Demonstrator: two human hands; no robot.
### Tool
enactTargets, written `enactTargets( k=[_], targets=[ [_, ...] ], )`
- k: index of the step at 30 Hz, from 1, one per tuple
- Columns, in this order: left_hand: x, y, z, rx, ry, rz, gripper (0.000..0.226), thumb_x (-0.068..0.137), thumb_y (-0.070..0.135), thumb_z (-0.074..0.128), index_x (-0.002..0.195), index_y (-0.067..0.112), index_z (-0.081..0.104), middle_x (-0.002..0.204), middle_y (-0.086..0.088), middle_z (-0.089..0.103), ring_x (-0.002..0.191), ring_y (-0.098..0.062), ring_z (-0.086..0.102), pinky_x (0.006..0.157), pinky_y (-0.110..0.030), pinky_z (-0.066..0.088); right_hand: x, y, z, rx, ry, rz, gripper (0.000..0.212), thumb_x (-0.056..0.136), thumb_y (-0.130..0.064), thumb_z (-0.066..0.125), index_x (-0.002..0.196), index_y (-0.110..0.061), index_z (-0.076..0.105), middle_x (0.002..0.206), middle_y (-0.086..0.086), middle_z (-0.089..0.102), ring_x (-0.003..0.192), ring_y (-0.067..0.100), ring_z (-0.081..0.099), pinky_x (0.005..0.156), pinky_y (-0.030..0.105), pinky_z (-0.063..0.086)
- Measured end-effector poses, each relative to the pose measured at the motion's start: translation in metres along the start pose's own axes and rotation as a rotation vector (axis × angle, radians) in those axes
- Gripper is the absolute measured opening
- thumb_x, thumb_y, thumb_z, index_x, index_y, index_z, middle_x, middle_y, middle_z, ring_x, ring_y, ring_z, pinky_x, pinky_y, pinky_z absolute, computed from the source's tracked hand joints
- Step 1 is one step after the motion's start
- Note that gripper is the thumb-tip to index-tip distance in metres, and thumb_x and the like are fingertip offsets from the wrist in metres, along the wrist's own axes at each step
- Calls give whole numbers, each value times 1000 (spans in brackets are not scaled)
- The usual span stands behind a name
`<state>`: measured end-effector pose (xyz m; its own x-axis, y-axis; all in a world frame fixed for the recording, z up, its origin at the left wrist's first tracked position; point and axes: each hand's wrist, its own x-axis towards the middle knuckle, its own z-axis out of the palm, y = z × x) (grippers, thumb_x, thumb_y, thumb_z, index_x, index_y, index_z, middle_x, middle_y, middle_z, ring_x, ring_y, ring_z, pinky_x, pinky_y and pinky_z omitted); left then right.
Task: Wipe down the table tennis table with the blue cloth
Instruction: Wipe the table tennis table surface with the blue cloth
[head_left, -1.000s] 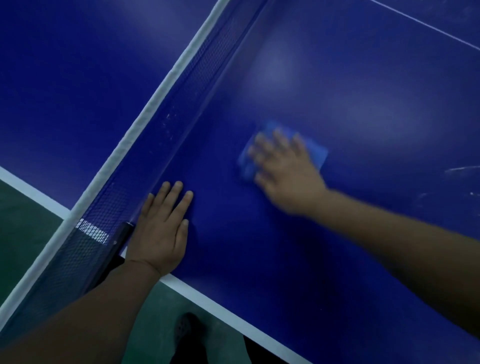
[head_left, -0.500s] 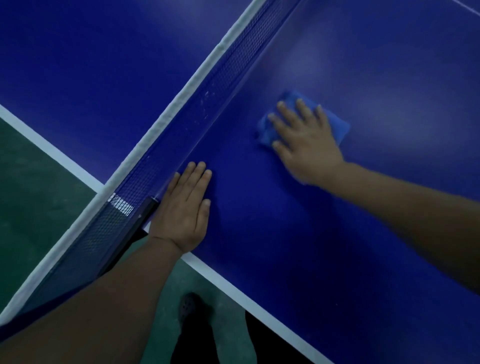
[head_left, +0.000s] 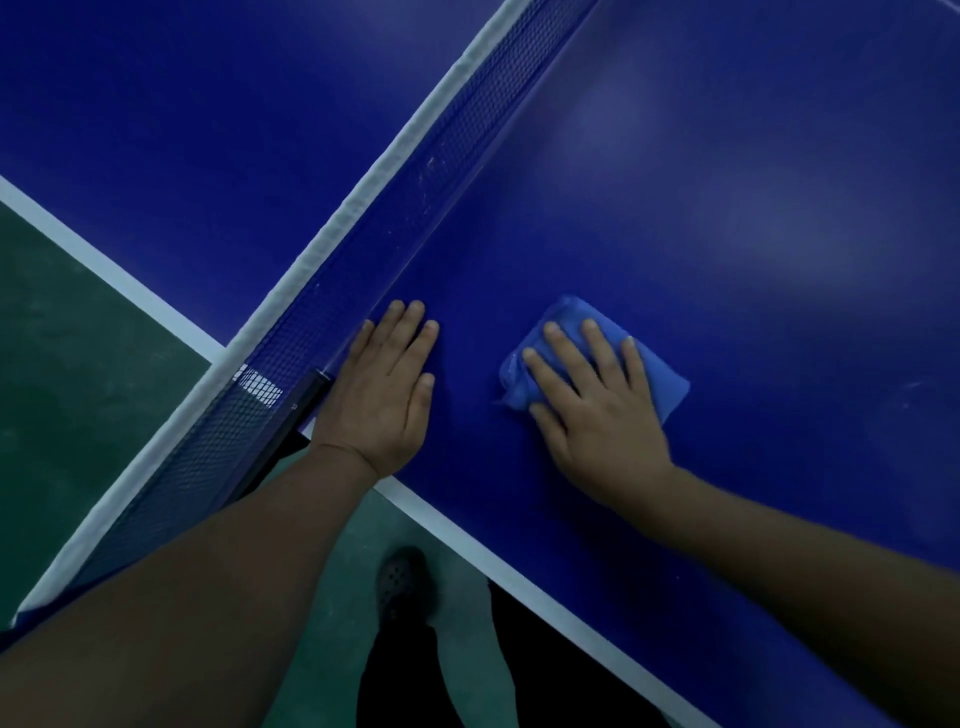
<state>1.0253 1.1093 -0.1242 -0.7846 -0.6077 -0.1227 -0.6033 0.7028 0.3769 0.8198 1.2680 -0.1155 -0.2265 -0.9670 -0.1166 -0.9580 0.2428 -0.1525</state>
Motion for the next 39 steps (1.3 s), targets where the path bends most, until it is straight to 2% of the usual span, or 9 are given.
enactTargets(
  k=[2, 8, 12, 17, 23, 29, 33, 35, 39],
  targets=[
    [0, 0, 0, 11, -7, 2, 58, 103, 32, 23, 154, 6, 32, 165, -11, 23, 154, -21, 12, 125, -33, -4, -19, -43, 10, 21, -2, 40, 57, 99, -49, 36, 153, -30, 36, 164, 1, 27, 153, 31, 14, 121, 57, 6],
    [1, -1, 1, -8, -5, -8, 62, 101, 35, 19, 156, 8, 28, 166, -8, 17, 154, -18, 6, 124, -31, -8, -76, -62, 22, -27, -146, -504, 60, 97, -50, 38, 154, -35, 25, 164, -1, 21, 153, 31, 11, 119, 56, 5],
    [0, 0, 0, -15, -11, -10, 64, 101, 37, 17, 157, 9, 26, 167, -8, 15, 155, -19, 4, 124, -31, -10, -25, 20, 7, -6, -25, 20, 57, 95, -45, 38, 150, -28, 38, 159, 6, 37, 147, 36, 27, 116, 57, 15],
    [1, 0, -2, -10, -19, -6, 61, 102, 33, 22, 157, 7, 25, 167, -9, 14, 155, -22, 3, 125, -36, -7, 2, 27, -1, 52, 92, 627, 59, 101, -47, 31, 156, -28, 29, 166, 0, 19, 154, 30, 10, 122, 55, 6],
    [3, 0, -4, 2, -18, 8, 60, 103, 32, 25, 157, 7, 25, 167, -11, 13, 155, -25, 4, 126, -41, -2, -78, -73, 27, 32, -21, 159, 58, 99, -50, 32, 154, -31, 33, 164, 0, 27, 152, 31, 17, 122, 54, 7],
    [0, 2, -1, 5, -11, 17, 58, 106, 29, 31, 158, 7, 22, 168, -11, 11, 155, -24, 2, 126, -41, -3, -192, 11, 20, 124, 121, 1228, 67, 97, -51, 24, 158, -24, 28, 167, 0, 16, 153, 28, 10, 122, 56, 6],
    [-1, 0, 0, 11, -19, 21, 59, 106, 31, 30, 159, 8, 19, 169, -9, 7, 156, -21, -2, 126, -41, -5, -177, 2, 21, 200, 206, 1562, 59, 105, -47, 27, 160, -26, 20, 168, -1, 11, 154, 30, 6, 121, 56, 3],
    [-1, 0, 1, 11, -21, 23, 59, 106, 32, 29, 159, 8, 18, 169, -8, 6, 156, -20, -3, 126, -41, -5, -139, -27, 26, 156, 255, 1446, 57, 104, -44, 32, 158, -27, 26, 166, 2, 19, 152, 34, 14, 120, 58, 8],
    [0, -2, 2, 24, -6, 27, 61, 104, 35, 26, 159, 9, 19, 169, -9, 6, 156, -21, -3, 125, -41, -6, -111, -82, 37, 80, 111, 671, 58, 99, -47, 33, 153, -28, 37, 163, 0, 28, 152, 30, 18, 121, 56, 11]
  ],
)
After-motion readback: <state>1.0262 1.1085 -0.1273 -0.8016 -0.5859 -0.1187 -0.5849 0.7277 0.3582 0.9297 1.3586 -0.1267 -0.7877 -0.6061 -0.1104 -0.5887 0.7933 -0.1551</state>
